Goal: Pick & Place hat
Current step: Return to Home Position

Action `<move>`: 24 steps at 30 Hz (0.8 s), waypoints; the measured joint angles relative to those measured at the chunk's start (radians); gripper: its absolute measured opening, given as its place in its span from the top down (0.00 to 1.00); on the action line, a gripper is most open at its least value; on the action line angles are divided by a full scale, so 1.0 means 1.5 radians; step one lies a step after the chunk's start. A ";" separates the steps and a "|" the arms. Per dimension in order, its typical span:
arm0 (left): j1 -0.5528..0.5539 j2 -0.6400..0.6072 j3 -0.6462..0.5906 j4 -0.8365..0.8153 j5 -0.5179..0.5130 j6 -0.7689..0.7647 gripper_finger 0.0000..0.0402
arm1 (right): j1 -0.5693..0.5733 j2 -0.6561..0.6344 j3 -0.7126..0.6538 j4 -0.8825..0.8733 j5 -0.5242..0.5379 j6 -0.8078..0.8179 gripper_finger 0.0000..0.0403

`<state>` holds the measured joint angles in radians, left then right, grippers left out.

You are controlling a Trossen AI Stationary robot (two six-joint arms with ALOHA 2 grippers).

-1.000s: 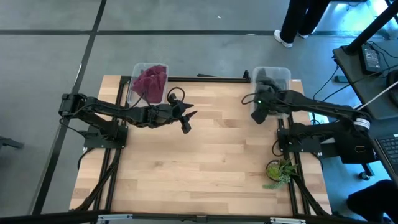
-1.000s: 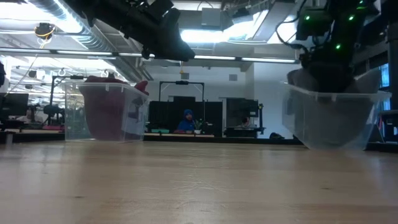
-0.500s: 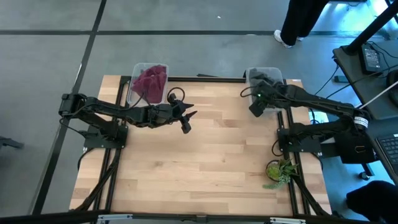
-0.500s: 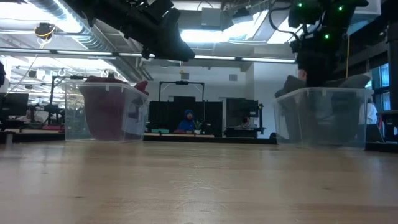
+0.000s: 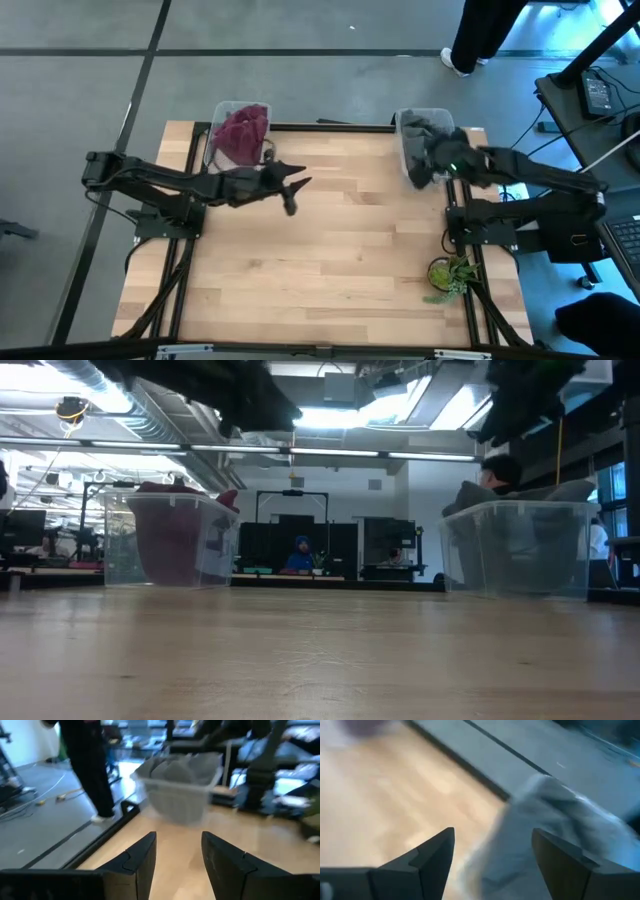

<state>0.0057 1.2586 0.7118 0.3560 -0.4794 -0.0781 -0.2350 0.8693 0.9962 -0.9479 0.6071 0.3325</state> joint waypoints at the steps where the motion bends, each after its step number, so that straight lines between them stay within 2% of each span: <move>1: -0.007 -0.018 -0.017 0.016 0.001 0.001 0.62 | 0.031 -0.023 -0.021 0.021 -0.003 0.003 0.34; 7: -0.041 -0.142 -0.145 0.141 0.002 -0.004 0.63 | 0.192 -0.141 -0.172 0.240 -0.107 -0.062 0.34; 11: -0.052 -0.228 -0.218 0.180 0.004 -0.026 0.63 | 0.281 -0.196 -0.273 0.378 -0.138 -0.073 0.34; 22: -0.050 -0.359 -0.340 0.164 -0.023 -0.050 0.63 | 0.397 -0.218 -0.478 0.704 -0.197 -0.125 0.34; 24: -0.051 -0.382 -0.360 0.165 -0.020 -0.051 0.63 | 0.404 -0.224 -0.505 0.727 -0.199 -0.125 0.34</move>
<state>-0.0704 0.6856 0.1714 0.6032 -0.5095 -0.1549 0.3706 0.5327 0.2391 0.1430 0.3079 0.1455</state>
